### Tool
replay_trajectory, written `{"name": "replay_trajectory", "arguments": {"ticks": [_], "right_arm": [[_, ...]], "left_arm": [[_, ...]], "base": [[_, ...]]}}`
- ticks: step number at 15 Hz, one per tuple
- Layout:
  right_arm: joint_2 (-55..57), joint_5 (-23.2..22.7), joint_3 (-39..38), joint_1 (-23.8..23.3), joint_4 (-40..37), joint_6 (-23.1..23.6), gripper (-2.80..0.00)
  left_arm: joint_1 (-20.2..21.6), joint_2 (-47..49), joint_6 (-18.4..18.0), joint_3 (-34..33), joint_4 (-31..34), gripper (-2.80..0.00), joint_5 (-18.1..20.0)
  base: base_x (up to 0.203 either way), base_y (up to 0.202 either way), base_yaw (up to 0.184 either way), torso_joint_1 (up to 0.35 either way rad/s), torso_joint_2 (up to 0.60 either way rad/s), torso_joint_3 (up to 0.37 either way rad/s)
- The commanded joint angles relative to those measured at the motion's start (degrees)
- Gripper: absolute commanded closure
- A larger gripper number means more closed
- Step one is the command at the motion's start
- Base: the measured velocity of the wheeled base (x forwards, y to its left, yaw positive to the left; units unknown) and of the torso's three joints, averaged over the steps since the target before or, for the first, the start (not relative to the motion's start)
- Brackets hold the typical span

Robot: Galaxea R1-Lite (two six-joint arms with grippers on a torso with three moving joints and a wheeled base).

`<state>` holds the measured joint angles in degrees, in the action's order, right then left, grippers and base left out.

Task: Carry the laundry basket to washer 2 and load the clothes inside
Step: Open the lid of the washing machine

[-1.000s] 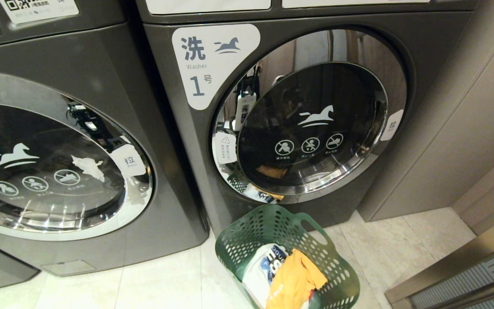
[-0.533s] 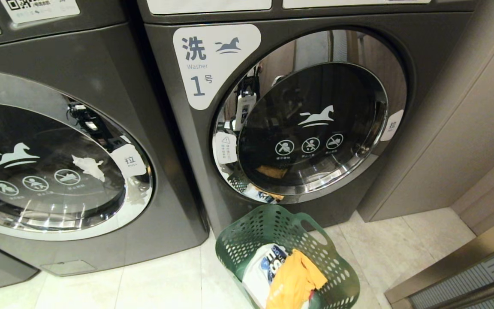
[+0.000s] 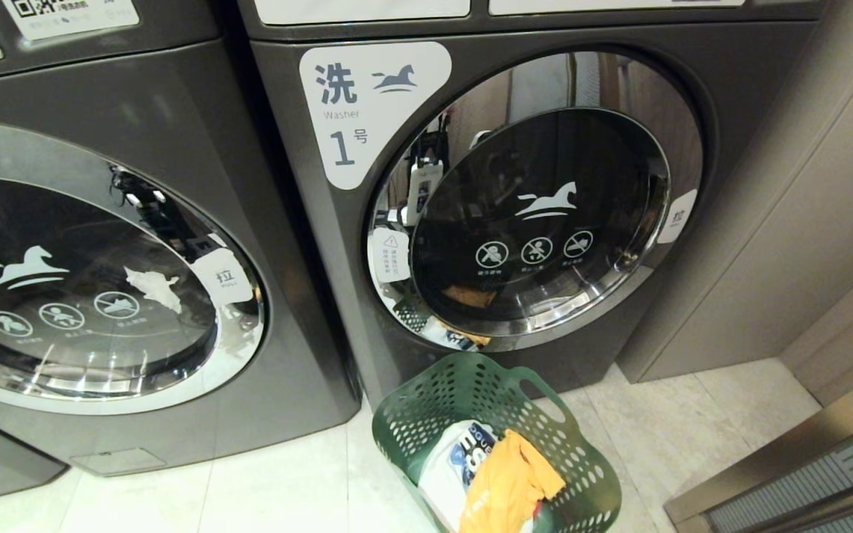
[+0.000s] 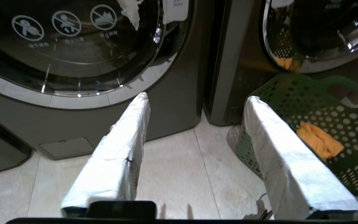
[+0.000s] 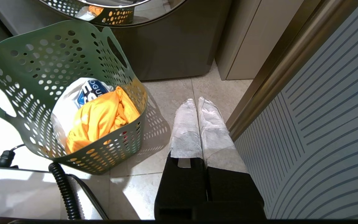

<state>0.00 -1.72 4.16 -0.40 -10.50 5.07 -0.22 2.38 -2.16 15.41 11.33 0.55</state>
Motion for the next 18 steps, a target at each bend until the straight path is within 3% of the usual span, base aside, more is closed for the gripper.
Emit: {"name": "replay_trajectory", "arguments": {"ticks": [1,4,6,9,11,12,15,18], "right_arm": [[0.09,-0.04,0.06,-0.01,-0.05,-0.01,0.0],[0.09,-0.04,0.04,-0.04,-0.05,0.03,0.0],[0.09,-0.04,-0.02,0.04,-0.05,0.03,0.0],[0.09,-0.04,-0.03,-0.04,-0.05,0.03,0.0],[0.09,-0.04,0.06,-0.04,-0.05,0.03,0.0],[0.09,-0.04,0.06,0.05,-0.05,0.03,0.0],[0.09,-0.04,0.06,0.01,-0.05,-0.01,0.0],[0.09,-0.04,0.05,0.05,-0.05,0.03,0.0]], "left_arm": [[-0.12,7.14,0.6,5.45,0.09,-2.8,-0.01],[-0.32,27.52,6.86,10.47,-2.1,-2.8,0.16],[-0.35,40.54,12.96,9.38,-9.82,-2.8,1.28],[0.94,60.99,20.73,4.75,-32.8,-2.8,6.54],[4.3,71.69,23.49,1.45,-49.95,-2.8,13.24],[6.26,76.03,24.19,-0.06,-57.48,-2.8,16.74],[8.61,85.44,22.22,-1.79,-69.88,-2.8,22.59],[10.73,97.73,17.03,-1.37,-86.11,-2.8,27.96]], "base": [[0.0,0.0,0.0,0.0,0.0,0.0],[0.0,0.0,0.0,0.0,0.0,0.0],[0.0,0.0,0.0,0.0,0.0,0.0],[0.0,0.0,0.0,0.0,0.0,0.0],[0.0,0.0,0.0,0.0,0.0,0.0],[0.0,0.0,0.0,0.0,0.0,0.0],[0.0,0.0,0.0,0.0,0.0,0.0],[0.0,0.0,0.0,0.0,0.0,0.0]]}}
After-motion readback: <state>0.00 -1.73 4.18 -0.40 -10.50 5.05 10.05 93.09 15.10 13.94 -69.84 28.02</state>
